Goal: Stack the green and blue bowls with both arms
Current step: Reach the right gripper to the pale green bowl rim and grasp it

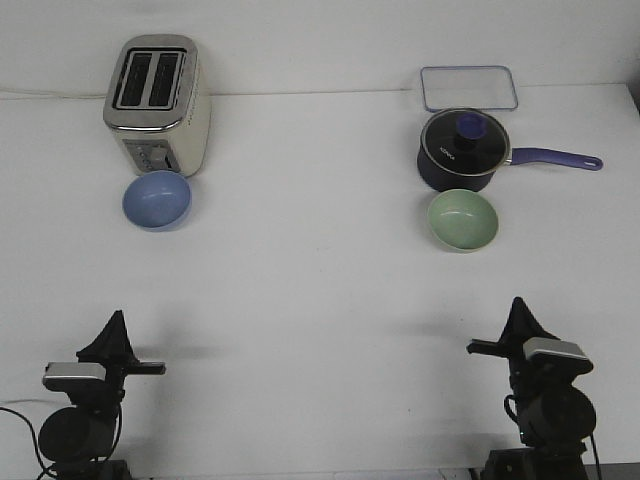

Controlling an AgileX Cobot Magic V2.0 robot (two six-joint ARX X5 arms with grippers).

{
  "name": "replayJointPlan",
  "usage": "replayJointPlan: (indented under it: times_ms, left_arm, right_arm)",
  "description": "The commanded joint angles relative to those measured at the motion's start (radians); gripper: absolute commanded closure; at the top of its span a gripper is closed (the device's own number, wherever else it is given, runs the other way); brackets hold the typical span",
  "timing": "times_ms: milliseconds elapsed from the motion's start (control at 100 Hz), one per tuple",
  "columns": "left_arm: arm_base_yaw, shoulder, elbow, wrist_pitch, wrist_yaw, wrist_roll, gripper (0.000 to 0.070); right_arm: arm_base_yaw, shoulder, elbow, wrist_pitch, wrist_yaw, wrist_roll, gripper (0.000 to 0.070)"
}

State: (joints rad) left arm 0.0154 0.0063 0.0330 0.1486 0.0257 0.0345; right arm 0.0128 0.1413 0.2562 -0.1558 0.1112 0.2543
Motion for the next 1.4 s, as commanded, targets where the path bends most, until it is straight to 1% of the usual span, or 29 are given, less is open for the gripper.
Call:
replayJointPlan:
  times_ms: [0, 110, 140, 160, 180, 240, 260, 290, 310, 410, 640, 700, 840, 960, 990, 1020, 1050, 1120, 1140, 1280, 1390]
  left_arm:
    - [-0.001, -0.001, -0.019, 0.01, 0.001, 0.002, 0.0685]
    - [-0.001, -0.002, -0.019, 0.01, 0.001, 0.002, 0.0685]
    - [-0.001, -0.002, -0.019, 0.01, 0.001, 0.002, 0.0685]
    - [-0.001, -0.001, -0.019, 0.01, 0.001, 0.002, 0.0685]
    - [-0.001, -0.002, -0.019, 0.01, 0.001, 0.002, 0.0685]
    - [-0.001, -0.001, -0.019, 0.01, 0.001, 0.002, 0.0685]
    - [-0.001, -0.002, -0.019, 0.01, 0.001, 0.002, 0.0685]
    - [-0.001, -0.001, -0.019, 0.01, 0.001, 0.002, 0.0685]
    - [-0.001, -0.002, -0.019, 0.01, 0.001, 0.002, 0.0685]
    - [-0.001, -0.001, -0.019, 0.01, 0.001, 0.002, 0.0685]
    - [-0.001, -0.002, -0.019, 0.01, 0.001, 0.002, 0.0686]
    - [-0.001, -0.001, -0.019, 0.01, 0.001, 0.002, 0.0685]
    - [-0.001, -0.001, -0.019, 0.01, 0.001, 0.002, 0.0685]
    - [-0.001, -0.001, -0.019, 0.01, 0.001, 0.002, 0.0685]
    - [-0.001, -0.001, -0.019, 0.01, 0.001, 0.002, 0.0685]
    - [-0.001, -0.002, -0.019, 0.01, 0.001, 0.002, 0.0685]
    - [-0.001, -0.001, -0.019, 0.01, 0.001, 0.002, 0.0685]
    - [-0.001, -0.002, -0.019, 0.01, 0.001, 0.002, 0.0685]
    - [-0.001, -0.001, -0.019, 0.01, 0.001, 0.002, 0.0685]
    - [-0.001, -0.002, -0.019, 0.01, 0.001, 0.002, 0.0685]
    - [-0.001, -0.001, -0.019, 0.01, 0.001, 0.002, 0.0685]
  right_arm:
    - [-0.002, 0.104, 0.094, -0.032, 0.018, 0.036, 0.07]
    - [-0.002, 0.32, 0.272, -0.119, 0.012, 0.005, 0.07]
    - [-0.002, 0.382, 0.324, -0.146, 0.009, -0.003, 0.0678]
    - [-0.003, 0.425, 0.359, -0.164, 0.009, -0.01, 0.0636]
    - [-0.003, 0.47, 0.392, -0.179, 0.009, -0.016, 0.0568]
    - [-0.009, 0.595, 0.488, -0.219, 0.009, -0.035, 0.0309]
    - [-0.012, 0.637, 0.518, -0.232, 0.009, -0.041, 0.0236]
    - [-0.016, 0.696, 0.563, -0.25, 0.002, -0.05, 0.0173]
    - [-0.019, 0.734, 0.591, -0.261, -0.004, -0.057, 0.0165]
    - [-0.039, 0.917, 0.713, -0.284, -0.036, -0.076, 0.0166]
    - [-0.119, 1.307, 0.943, -0.359, -0.119, -0.076, 0.0168]
    - [-0.135, 1.397, 0.987, -0.375, -0.14, -0.084, 0.0168]
    - [-0.164, 1.572, 1.073, -0.397, -0.151, -0.096, 0.0169]
    - [-0.177, 1.675, 1.121, -0.404, -0.194, -0.098, 0.0176]
    - [-0.178, 1.691, 1.126, -0.402, -0.202, -0.098, 0.0204]
    - [-0.178, 1.706, 1.131, -0.4, -0.209, -0.098, 0.0267]
    - [-0.178, 1.715, 1.133, -0.397, -0.221, -0.101, 0.0364]
    - [-0.178, 1.724, 1.133, -0.396, -0.246, -0.116, 0.0642]
    - [-0.178, 1.724, 1.133, -0.396, -0.252, -0.12, 0.07]
    - [-0.178, 1.719, 1.136, -0.42, -0.255, -0.126, 0.07]
    - [-0.178, 1.687, 1.139, -0.455, -0.285, -0.141, 0.07]
